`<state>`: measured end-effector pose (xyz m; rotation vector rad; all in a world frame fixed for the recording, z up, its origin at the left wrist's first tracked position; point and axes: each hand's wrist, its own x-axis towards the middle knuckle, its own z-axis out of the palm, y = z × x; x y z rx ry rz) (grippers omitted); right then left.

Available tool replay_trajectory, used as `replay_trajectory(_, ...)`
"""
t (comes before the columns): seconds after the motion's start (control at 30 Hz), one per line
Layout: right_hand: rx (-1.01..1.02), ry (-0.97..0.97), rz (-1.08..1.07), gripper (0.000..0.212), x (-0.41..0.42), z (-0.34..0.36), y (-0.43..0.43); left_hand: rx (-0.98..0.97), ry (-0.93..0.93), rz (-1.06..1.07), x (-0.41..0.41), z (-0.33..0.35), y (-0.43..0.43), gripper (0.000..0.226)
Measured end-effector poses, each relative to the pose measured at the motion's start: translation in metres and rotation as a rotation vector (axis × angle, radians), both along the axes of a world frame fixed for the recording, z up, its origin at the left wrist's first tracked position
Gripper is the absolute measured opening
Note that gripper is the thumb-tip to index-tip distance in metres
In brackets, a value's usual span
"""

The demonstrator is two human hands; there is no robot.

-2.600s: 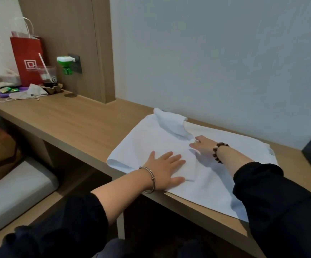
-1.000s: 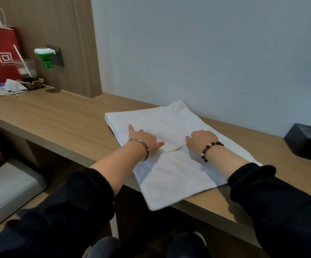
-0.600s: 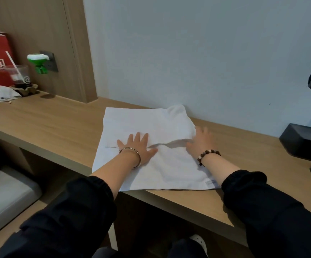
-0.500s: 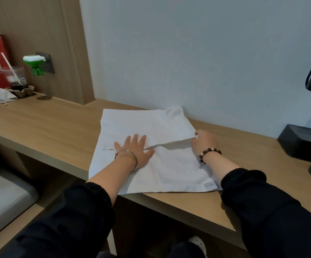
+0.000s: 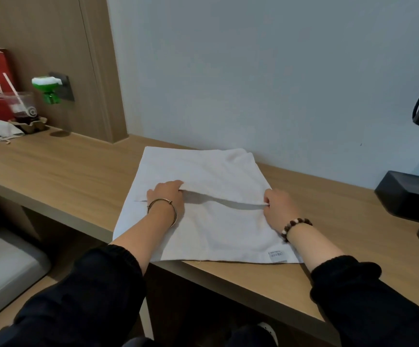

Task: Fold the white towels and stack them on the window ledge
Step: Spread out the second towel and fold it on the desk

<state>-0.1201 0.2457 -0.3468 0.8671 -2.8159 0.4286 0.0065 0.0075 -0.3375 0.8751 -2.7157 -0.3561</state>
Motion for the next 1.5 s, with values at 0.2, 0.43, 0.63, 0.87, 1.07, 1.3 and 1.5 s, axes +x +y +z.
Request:
replay_trajectory(0.2, -0.03, -0.032, -0.083, 0.017, -0.001, -0.001, -0.006, -0.113, 0.534, -0.119, 0.016, 0.024, 0.01, 0.021)
replay_trajectory(0.43, -0.055, 0.053, -0.17, 0.013, 0.003, 0.0, 0.002, -0.554, -0.033, -0.337, 0.072, 0.004, 0.059, 0.022)
replay_trajectory(0.63, -0.809, 0.074, -0.29, 0.019, 0.017, 0.018, 0.011, -0.166, -0.222, -0.157, 0.072, -0.019, 0.032, 0.052)
replay_trajectory(0.87, -0.549, 0.108, -0.252, 0.017, 0.044, 0.029, 0.023, -0.103, -0.239, -0.11, 0.035, -0.012, 0.011, 0.054)
replay_trajectory(1.07, 0.018, 0.057, -0.043, 0.037, 0.058, 0.014, 0.016, -0.024, -0.075, -0.148, 0.025, -0.012, 0.001, 0.044)
replay_trajectory(1.3, 0.02, 0.055, -0.033, 0.022, 0.053, 0.011, 0.012, -0.326, 0.196, -0.115, 0.057, -0.008, -0.04, 0.047)
replay_trajectory(1.5, -0.452, 0.194, 0.061, 0.015, 0.058, 0.011, 0.013, -0.363, -0.234, -0.034, 0.065, 0.004, 0.002, 0.045)
